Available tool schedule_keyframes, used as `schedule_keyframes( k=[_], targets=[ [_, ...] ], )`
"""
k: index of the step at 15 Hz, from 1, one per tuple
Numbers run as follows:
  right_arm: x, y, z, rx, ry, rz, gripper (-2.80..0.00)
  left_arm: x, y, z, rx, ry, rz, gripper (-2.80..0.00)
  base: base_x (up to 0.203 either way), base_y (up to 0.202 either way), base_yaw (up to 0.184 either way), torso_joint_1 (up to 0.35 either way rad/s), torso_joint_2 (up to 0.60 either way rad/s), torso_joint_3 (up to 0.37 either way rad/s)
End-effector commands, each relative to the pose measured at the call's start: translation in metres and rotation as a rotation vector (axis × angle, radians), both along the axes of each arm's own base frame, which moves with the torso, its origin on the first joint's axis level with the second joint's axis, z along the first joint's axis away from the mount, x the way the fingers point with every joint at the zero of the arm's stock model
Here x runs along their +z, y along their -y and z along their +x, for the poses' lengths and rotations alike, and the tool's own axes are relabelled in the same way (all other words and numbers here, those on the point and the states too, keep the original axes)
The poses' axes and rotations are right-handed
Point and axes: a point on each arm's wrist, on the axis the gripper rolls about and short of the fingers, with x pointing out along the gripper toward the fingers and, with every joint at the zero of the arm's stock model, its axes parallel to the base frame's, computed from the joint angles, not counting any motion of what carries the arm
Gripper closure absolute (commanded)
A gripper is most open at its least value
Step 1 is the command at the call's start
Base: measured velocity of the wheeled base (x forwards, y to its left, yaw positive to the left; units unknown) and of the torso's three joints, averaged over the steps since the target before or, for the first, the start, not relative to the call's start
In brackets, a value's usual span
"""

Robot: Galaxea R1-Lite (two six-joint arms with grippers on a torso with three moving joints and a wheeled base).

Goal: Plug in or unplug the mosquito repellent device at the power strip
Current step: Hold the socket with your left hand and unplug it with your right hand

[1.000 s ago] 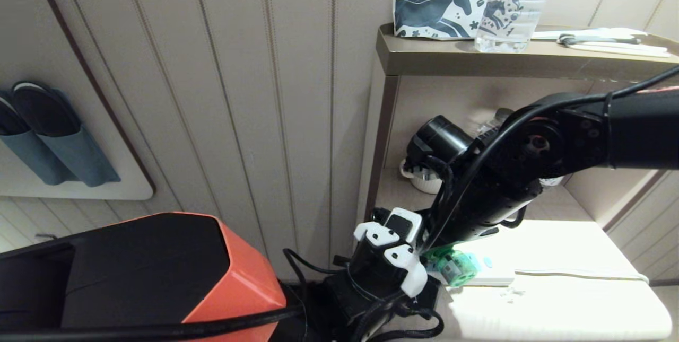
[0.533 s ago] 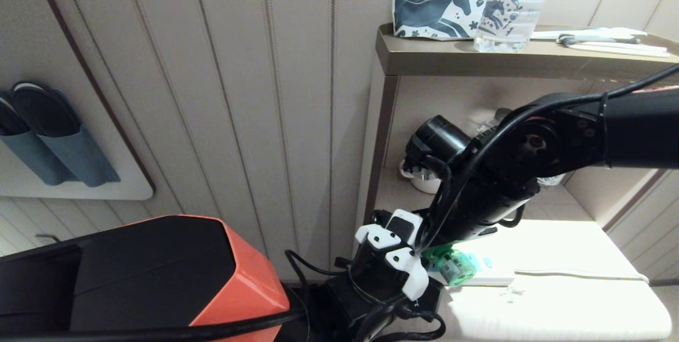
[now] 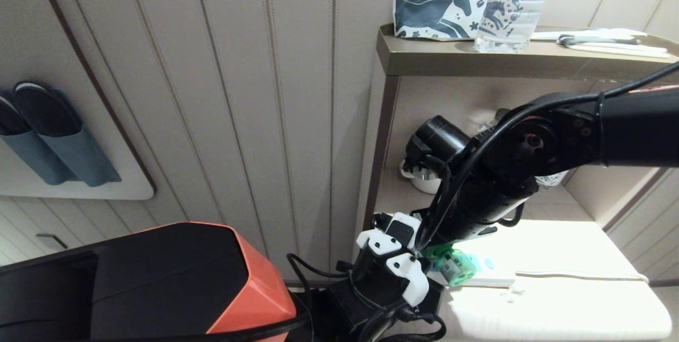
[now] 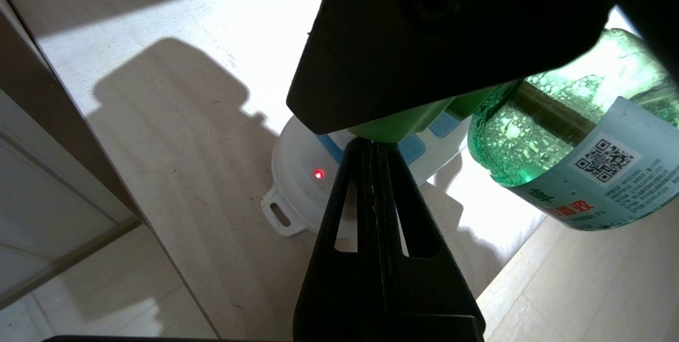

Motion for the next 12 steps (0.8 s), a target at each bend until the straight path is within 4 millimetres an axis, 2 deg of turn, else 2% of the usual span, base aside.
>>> schedule_keyframes(
  k=[1, 12],
  targets=[
    [0.007, 0.001, -0.002, 0.0, 0.019, 0.013, 0.0, -0.01, 0.0, 0.0, 0.0, -0.015, 0.027, 0.0, 0.0, 0.0, 0.0, 0.0, 0.0, 0.0],
    [0.024, 0.006, -0.008, 0.001, 0.055, 0.037, 0.0, -0.018, 0.001, -0.002, -0.009, -0.026, 0.05, 0.0, 0.0, 0.0, 0.0, 0.0, 0.0, 0.0]
  ],
)
